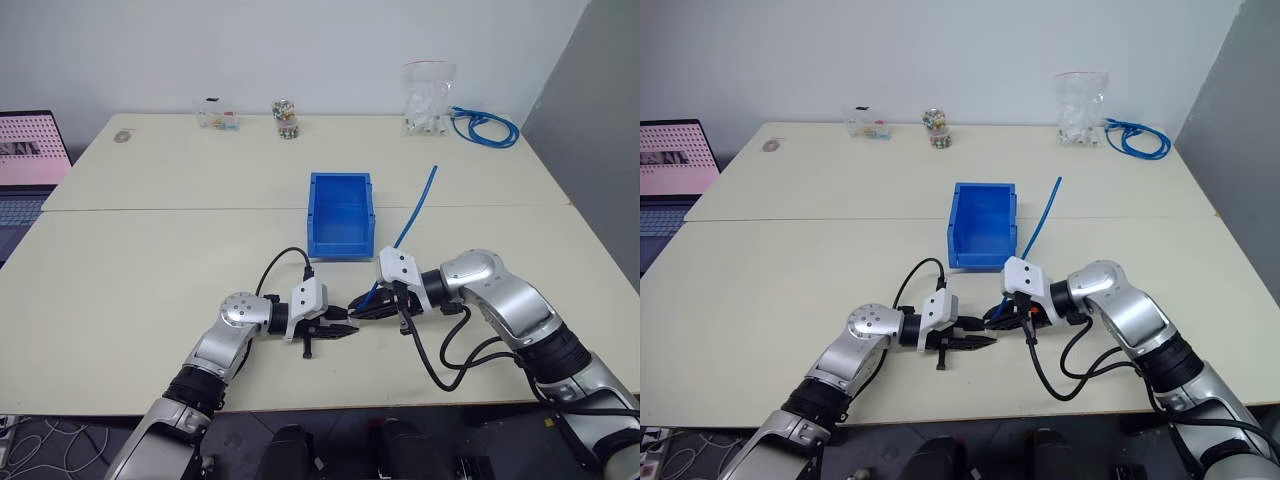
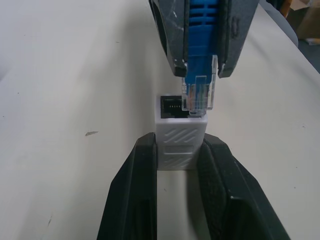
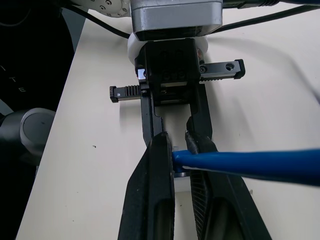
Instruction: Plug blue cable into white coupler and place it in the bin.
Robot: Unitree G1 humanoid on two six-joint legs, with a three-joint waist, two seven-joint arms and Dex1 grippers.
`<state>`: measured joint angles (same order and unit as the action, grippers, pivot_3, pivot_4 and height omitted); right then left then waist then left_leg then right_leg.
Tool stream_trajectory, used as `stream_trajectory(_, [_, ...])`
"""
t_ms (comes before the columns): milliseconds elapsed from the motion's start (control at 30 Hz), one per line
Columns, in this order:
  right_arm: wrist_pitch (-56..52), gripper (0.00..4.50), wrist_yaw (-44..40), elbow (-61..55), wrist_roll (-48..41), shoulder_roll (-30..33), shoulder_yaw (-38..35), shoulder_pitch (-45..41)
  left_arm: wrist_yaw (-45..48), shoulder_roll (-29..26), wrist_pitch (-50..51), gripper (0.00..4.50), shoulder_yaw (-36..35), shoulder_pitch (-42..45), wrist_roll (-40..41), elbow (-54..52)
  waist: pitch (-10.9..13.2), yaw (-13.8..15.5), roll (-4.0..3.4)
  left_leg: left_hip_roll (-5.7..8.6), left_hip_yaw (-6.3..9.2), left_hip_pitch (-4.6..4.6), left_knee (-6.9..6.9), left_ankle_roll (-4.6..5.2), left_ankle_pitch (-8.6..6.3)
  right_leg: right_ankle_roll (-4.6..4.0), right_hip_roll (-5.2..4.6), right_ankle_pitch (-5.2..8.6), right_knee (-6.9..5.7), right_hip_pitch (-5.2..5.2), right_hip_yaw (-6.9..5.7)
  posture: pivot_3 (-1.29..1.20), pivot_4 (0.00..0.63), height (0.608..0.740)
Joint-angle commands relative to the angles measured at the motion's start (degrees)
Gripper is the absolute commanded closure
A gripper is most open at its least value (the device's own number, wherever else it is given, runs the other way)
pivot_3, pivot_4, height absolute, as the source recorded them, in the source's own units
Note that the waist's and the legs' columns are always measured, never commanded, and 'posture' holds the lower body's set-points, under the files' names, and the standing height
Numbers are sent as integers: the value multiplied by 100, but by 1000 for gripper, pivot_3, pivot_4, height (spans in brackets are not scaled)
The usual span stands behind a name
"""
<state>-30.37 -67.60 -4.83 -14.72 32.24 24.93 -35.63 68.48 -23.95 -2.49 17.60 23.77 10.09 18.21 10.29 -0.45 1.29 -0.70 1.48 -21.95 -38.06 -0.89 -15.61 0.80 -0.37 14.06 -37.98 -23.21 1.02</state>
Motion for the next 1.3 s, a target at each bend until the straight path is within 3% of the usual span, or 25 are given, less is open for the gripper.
stream_trajectory(33, [-119, 4353, 4, 79, 161, -36, 150, 33, 25, -51, 62, 3723, -42, -32, -35, -74, 0, 0, 0, 0, 0, 0, 0, 0, 0, 0, 0, 0, 0, 0, 0, 0, 150, 740])
stream_trajectory(1300, [78, 4353, -297, 641, 366, 27, 103, -301, 30, -88, 131, 3723, -17, -98, -32, -202, 0, -6, -1, -1, 0, 1, 1, 0, 0, -1, 0, 0, 0, -1, -1, 0, 150, 740])
